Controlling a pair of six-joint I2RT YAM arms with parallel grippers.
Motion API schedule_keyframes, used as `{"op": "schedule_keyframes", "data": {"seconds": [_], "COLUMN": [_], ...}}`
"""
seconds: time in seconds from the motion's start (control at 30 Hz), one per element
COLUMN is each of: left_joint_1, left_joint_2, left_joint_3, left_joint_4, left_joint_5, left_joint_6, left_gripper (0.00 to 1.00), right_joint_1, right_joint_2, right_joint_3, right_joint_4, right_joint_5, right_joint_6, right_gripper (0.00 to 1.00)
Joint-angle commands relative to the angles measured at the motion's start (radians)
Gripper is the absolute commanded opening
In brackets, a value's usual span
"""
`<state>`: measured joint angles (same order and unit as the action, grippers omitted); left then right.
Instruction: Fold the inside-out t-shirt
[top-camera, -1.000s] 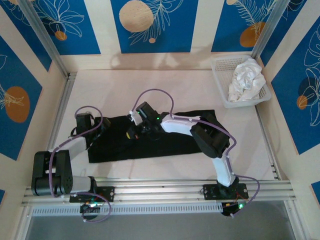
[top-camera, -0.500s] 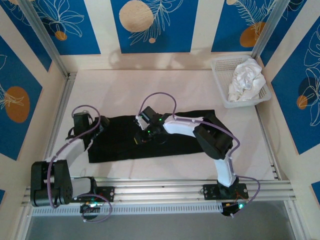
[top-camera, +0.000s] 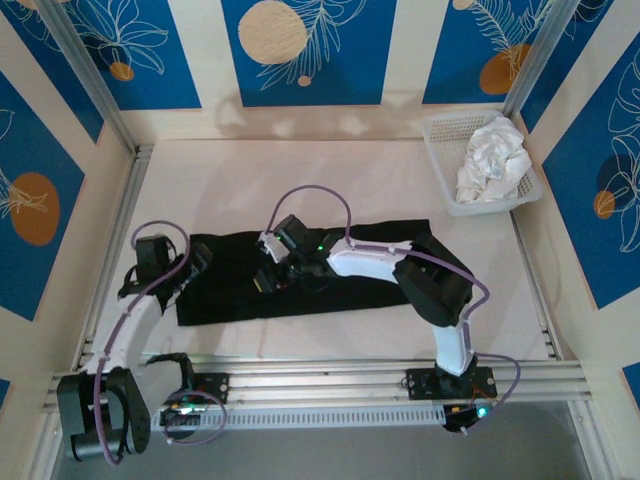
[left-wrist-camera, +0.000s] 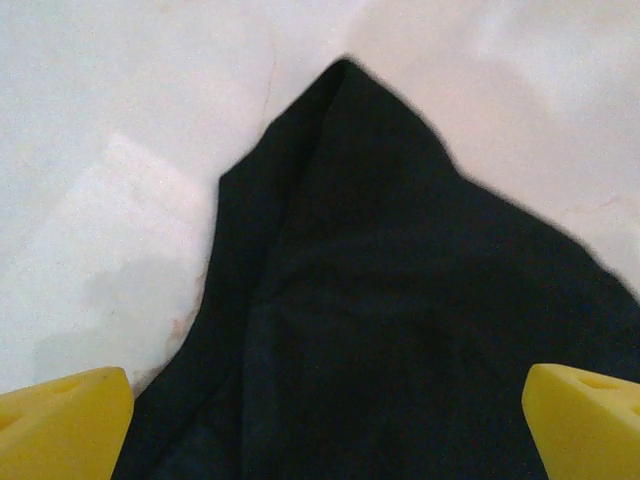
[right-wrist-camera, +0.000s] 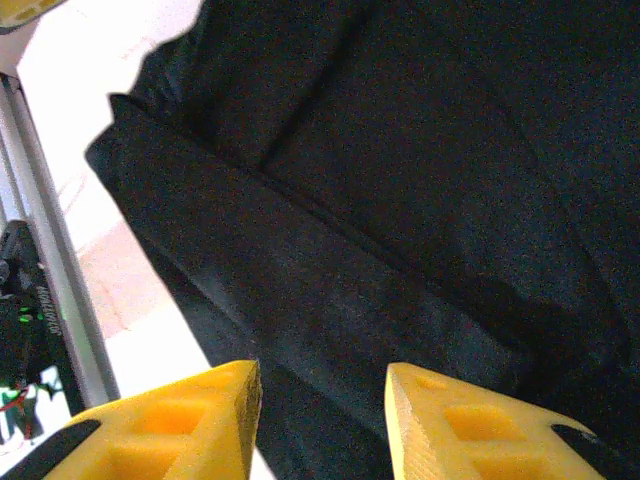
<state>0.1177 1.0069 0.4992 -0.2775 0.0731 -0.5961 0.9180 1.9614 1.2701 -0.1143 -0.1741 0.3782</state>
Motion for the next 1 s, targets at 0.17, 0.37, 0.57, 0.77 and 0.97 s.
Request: {"op": "schedule_keyframes", "data": {"seconds": [0.17, 0.37, 0.57, 0.77, 0.97], "left_joint_1": [-0.017, -0.07, -0.119, -0.148, -0.177], "left_joint_2": [0.196, 0.299, 0.255, 0.233, 0.242], "left_joint_3": [0.024, 0.031, -0.007, -0.016, -0.027], "left_joint_4": [0.023, 0.068, 0.119, 0.109, 0.118], "left_joint_5": [0.032, 0.092, 0.227, 0.238, 0.277], "left_joint_6": [0.116, 0.152, 0.121, 0.122, 0.11], "left_gripper": [1.0, 1.0, 0.95, 0.86, 0.68], "right_joint_1": [-0.018, -0.037, -0.036, -0.036, -0.035], "right_joint_2": [0.019, 0.005, 0.022, 0.034, 0.033], "right_joint_3": [-0.021, -0.054, -0.045, -0.025, -0.026], "right_joint_4": [0.052, 0.079, 0.077, 0.067, 0.065], "right_joint_5": [-0.061, -0.073, -0.075, -0.074, -0.068], "right_joint_6": [0.018, 0.043, 0.051, 0.048, 0.049], "right_gripper": [0.38, 0.38, 0.38, 0.37, 0.37]}}
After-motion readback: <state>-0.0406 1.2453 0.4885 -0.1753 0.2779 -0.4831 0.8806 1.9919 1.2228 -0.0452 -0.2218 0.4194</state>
